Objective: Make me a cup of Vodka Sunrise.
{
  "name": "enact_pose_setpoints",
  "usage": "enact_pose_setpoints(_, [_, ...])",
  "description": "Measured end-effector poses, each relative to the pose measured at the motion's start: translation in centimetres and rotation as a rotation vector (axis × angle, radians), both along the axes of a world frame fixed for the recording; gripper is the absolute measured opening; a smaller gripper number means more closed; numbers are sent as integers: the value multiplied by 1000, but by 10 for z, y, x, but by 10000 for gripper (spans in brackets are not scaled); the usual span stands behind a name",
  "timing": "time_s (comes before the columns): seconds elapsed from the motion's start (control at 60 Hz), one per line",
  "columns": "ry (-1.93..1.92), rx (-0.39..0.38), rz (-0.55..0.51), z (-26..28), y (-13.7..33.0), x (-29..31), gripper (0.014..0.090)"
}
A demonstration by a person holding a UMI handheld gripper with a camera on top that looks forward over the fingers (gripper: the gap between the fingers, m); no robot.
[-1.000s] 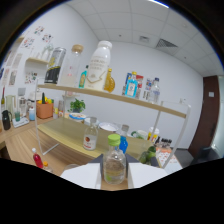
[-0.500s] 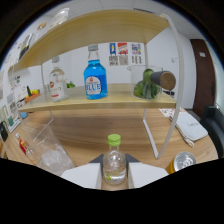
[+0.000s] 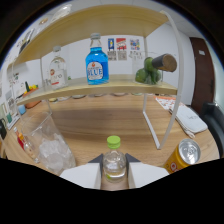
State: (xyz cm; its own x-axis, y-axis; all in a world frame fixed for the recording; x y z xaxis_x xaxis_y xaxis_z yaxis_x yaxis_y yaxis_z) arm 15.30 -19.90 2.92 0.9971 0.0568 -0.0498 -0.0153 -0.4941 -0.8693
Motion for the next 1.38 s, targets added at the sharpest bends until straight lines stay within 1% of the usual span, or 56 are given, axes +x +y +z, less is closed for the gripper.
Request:
enact_pose_setpoints(0.05, [-1,-9,-5,-1,-3,1,385])
enact_pose_setpoints(0.15, [-33,-4,-28,5,-9,7,496])
enact_pose_setpoints(0.283, [-60,10,-48,34,-24,5,796])
enact_pose_setpoints(0.317, [-63,19,-54,45,-29,4,848])
enact_pose_setpoints(0.333, [-65,23,-56,50,-32,3,857])
enact_pose_setpoints(0.467, [-105,36,-64,90,-60,-13,859])
enact_pose_setpoints(0.567, [-118,22,-66,110,-84,-32,863])
enact_pose_setpoints(0.667, [-117,-6,-64,118,-106,-52,863])
enact_pose_setpoints(0.833, [-117,-58,-59,114,-134,-78,864])
enact_pose_setpoints(1.117, [-98,-83,-56,111,-147,-103,864])
enact_pose_setpoints(1.383, [-108,-84,-62,113,-150,-107,863])
